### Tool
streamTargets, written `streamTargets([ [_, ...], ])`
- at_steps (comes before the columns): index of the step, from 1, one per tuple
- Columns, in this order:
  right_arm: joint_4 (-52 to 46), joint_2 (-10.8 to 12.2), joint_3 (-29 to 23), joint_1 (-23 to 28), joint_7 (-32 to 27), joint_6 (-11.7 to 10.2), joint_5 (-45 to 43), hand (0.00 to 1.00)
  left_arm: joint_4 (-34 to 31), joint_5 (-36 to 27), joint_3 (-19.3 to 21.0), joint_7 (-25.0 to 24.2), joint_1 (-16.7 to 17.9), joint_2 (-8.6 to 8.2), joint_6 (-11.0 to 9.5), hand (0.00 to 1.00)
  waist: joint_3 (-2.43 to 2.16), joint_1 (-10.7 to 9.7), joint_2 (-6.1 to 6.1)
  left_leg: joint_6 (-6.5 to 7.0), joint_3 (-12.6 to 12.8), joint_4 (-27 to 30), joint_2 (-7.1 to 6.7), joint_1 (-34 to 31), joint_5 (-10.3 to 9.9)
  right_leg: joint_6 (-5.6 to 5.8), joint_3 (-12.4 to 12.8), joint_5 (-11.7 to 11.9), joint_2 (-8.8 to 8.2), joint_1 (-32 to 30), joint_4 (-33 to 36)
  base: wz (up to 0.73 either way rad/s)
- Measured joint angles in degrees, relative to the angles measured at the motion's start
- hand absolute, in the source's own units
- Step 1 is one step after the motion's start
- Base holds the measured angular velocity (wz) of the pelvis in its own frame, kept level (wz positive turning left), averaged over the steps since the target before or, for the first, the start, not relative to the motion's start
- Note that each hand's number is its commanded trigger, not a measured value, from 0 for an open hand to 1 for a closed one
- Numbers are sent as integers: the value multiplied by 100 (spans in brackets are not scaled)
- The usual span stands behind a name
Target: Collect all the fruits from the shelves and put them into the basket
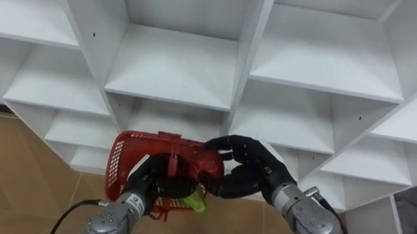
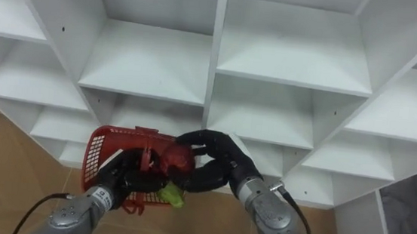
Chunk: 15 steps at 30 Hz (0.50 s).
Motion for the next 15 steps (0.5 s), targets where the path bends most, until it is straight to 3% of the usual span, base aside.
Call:
streamTargets([
  [15, -1, 4, 63, 2, -96, -54, -34, 100, -6, 5, -3, -24, 0, 13, 0, 100, -3, -18, 37, -2, -4, 0, 3, -12, -2, -2, 3, 5, 0, -13, 16, 0],
])
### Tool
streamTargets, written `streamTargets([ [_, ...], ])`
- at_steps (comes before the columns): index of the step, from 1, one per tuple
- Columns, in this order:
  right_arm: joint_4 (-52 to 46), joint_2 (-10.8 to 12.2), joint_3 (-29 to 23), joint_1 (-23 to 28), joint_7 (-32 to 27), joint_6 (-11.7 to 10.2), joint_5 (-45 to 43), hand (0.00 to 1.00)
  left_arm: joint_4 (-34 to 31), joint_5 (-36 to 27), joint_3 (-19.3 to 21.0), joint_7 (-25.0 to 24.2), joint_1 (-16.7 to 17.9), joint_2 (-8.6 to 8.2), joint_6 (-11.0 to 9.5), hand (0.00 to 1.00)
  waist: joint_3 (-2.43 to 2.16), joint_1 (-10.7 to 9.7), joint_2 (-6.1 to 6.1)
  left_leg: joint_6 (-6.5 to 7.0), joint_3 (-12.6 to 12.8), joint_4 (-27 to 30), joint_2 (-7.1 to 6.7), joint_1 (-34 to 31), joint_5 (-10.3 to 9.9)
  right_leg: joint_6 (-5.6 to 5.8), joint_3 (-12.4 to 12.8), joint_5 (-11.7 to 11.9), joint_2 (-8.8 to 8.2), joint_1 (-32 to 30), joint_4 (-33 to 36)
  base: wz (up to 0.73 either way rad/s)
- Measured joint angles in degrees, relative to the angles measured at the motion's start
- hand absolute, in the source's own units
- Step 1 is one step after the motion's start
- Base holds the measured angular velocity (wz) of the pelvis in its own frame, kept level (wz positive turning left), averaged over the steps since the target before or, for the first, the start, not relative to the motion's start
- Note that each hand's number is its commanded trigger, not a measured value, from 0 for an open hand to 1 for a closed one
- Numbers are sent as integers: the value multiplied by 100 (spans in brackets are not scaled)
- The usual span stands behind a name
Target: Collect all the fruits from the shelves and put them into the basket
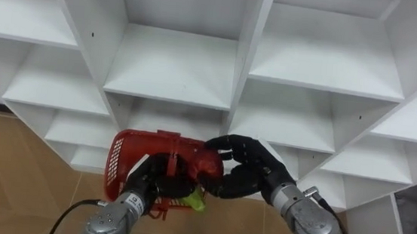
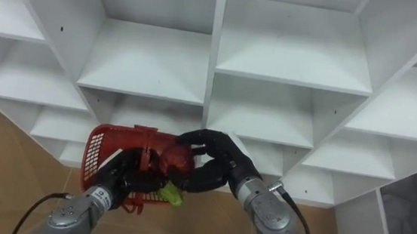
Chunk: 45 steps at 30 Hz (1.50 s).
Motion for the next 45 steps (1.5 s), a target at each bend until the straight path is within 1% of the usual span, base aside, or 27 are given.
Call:
streamTargets([
  [4, -1, -4, -1, 3, -23, -1, -18, 100, 0, 5, 6, 0, 0, 3, 0, 100, -13, -24, 42, 0, 1, 1, 1, -1, 0, 0, -3, 2, 0, -1, -2, 0],
  [7, -1, -5, -3, 3, -27, -5, -44, 100, -30, 5, 5, -33, 2, 46, 0, 100, -13, -62, 87, 0, 5, 5, 3, -8, 0, -1, 4, 2, 3, -12, -3, 0],
  [10, -1, -5, -2, 5, -30, -89, -41, 100, -106, 7, 7, -84, 2, 104, 0, 100, -16, -90, 108, -1, 6, 6, 6, 0, 0, -2, 11, 3, 8, -4, -13, 0],
  [11, -1, -9, -3, 9, -35, -153, -41, 100, -151, 7, 6, -104, 2, 134, 0, 100, -16, -94, 109, -1, 6, 6, 8, 4, -1, -3, 14, 3, 10, -1, -13, 0],
  [15, -1, -30, -1, 55, -71, -262, -47, 100, -174, 7, 3, -150, 1, 147, -1, 100, -16, -102, 109, -1, 5, 6, 9, 31, -1, -4, 0, 4, 8, 35, -15, 0],
  [27, -38, -28, 2, 104, -222, -273, -240, 100, -181, 37, 23, -281, 11, 192, -1, 100, -20, -95, 96, -6, 35, 1, 8, 41, -3, -5, -17, 5, 6, 39, -13, 0],
  [30, -40, -28, 2, 106, -361, -326, -449, 100, -181, 52, 26, -295, 12, 183, -1, 100, -21, -88, 93, -6, 38, 1, 1, 44, -3, -5, -17, 4, 6, 43, -18, 0],
  [37, -39, -71, -13, 108, -781, -334, -1104, 100, -185, 45, 31, -404, 30, 158, -7, 100, -23, -86, 89, -6, 34, -7, -4, 151, -3, -4, 3, 4, 6, 147, -30, 0],
  [40, -39, -94, -1, 131, -959, -339, -1152, 100, -231, 13, 31, -410, 30, 154, -10, 100, -23, -84, 89, -6, 37, -11, -7, 168, -3, -3, 0, 4, 8, 164, -29, 0],
  [45, -162, -140, -11, 144, -1022, -339, -1283, 100, -275, 15, 32, -454, 30, 161, -44, 100, -24, -97, 91, -6, 11, -11, -10, 169, -3, -4, -7, 4, 10, 169, -28, 0],
])
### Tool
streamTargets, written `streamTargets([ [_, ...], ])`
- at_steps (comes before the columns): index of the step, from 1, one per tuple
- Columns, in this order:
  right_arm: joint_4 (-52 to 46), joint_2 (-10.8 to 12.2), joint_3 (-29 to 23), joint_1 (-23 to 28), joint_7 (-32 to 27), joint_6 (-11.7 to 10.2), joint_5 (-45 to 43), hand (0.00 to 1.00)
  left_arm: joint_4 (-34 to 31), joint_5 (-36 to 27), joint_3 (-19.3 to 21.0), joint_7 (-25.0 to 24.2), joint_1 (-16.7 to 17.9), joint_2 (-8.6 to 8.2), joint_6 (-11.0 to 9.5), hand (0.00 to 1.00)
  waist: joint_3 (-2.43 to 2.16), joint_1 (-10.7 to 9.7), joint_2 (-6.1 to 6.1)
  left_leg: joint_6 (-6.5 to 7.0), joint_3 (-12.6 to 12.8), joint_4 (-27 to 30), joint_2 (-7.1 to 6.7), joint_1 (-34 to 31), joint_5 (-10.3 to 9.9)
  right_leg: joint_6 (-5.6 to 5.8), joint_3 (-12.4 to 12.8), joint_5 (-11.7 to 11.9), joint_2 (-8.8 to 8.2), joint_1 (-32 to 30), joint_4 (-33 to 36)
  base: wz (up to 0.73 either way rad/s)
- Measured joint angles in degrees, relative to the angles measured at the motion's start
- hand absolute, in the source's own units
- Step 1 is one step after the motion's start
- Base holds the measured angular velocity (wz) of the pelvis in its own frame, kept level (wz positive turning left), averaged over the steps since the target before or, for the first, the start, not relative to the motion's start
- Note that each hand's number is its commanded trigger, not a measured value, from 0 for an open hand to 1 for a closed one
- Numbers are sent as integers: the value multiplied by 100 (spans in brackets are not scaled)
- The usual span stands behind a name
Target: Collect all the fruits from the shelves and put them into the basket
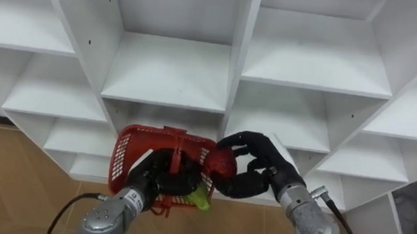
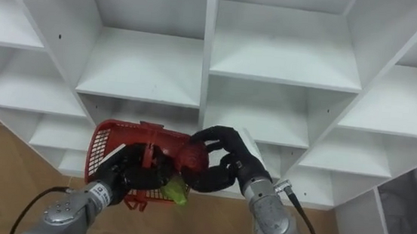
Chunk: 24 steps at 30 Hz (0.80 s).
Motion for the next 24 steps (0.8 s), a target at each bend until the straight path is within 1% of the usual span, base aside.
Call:
streamTargets([
  [4, -53, -27, -52, -1, -73, -58, -312, 100, -50, 1, 3, -74, 2, 0, -29, 100, -1, 11, 1, 0, -10, 0, 7, 0, 0, 0, 4, 0, -2, 3, -5, 0],
  [9, -52, -36, -51, -1, -157, -58, -766, 100, -65, 5, 3, -83, 3, -10, -48, 100, -4, 48, 7, 0, 7, -8, 13, -12, 0, 0, 8, 0, 1, -19, -6, -1],
  [13, -52, -44, -49, 0, -217, -58, -1018, 100, -66, 12, 3, -158, 5, -25, -48, 100, -25, 77, 38, 0, 42, -8, 19, -54, 0, -1, 21, 1, 5, -71, 3, -2],
  [17, -52, -44, -49, 0, -274, -58, -1169, 100, -71, 18, 3, -210, 5, -36, -48, 100, -36, 157, 47, -1, 82, -49, 23, -54, 1, -1, 70, 1, 13, -99, 2, -4],
  [24, -52, -3, -36, 0, -311, -58, -1310, 100, -71, 27, 12, -312, 5, -6, -48, 100, -44, 173, 51, -1, 117, -74, 23, -58, 1, -1, 142, 1, 16, -148, 5, -5],
])
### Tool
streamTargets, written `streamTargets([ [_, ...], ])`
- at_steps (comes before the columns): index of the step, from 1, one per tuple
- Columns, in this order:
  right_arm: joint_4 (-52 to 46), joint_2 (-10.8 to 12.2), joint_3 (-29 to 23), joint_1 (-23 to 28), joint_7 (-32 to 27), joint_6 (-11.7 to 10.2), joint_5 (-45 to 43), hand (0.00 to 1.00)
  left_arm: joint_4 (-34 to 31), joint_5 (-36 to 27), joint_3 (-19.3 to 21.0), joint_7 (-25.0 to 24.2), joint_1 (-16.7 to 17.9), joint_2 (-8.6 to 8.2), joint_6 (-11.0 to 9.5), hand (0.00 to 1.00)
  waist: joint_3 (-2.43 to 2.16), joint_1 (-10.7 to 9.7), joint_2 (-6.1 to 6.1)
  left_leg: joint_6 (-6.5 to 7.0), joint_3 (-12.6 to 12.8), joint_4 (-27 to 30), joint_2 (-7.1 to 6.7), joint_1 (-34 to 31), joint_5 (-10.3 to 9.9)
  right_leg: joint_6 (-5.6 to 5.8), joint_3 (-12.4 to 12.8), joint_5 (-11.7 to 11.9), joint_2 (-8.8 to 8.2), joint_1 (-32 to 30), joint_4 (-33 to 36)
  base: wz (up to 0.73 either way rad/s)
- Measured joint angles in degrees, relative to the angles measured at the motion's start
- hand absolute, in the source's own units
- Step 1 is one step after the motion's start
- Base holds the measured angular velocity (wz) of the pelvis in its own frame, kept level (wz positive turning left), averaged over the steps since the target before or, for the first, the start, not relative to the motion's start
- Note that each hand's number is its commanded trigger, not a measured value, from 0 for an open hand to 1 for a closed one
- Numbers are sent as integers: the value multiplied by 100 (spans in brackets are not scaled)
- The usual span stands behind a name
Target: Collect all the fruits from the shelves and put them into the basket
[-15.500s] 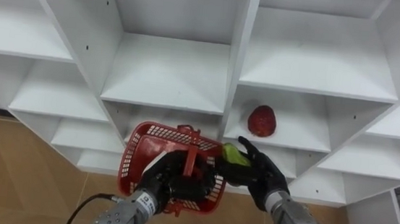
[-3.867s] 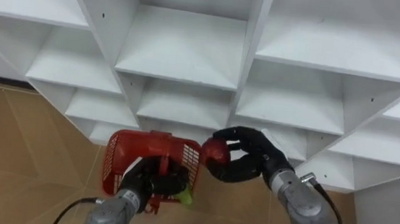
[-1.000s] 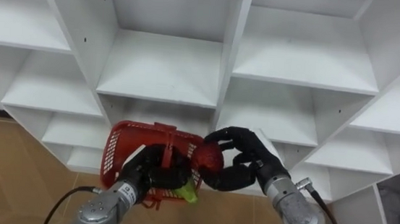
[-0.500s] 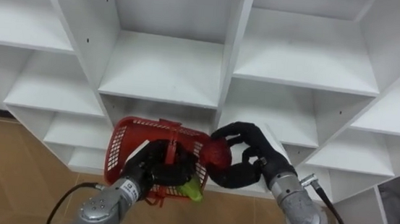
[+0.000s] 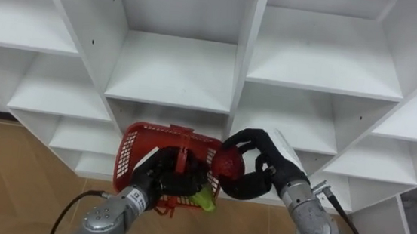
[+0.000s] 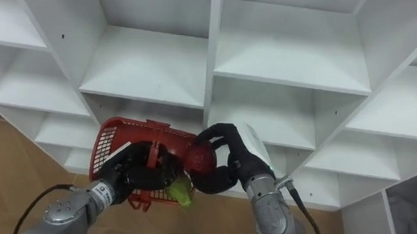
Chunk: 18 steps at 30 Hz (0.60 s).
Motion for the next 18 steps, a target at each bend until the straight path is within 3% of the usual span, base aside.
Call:
streamTargets([
  [18, 44, 2, 164, -1, -108, 0, -121, 100, 0, 18, 67, -101, 0, 40, -21, 100, 10, 1, 14, 0, -16, -12, -2, -33, 0, 8, -2, 7, 10, 9, -68, 0],
])
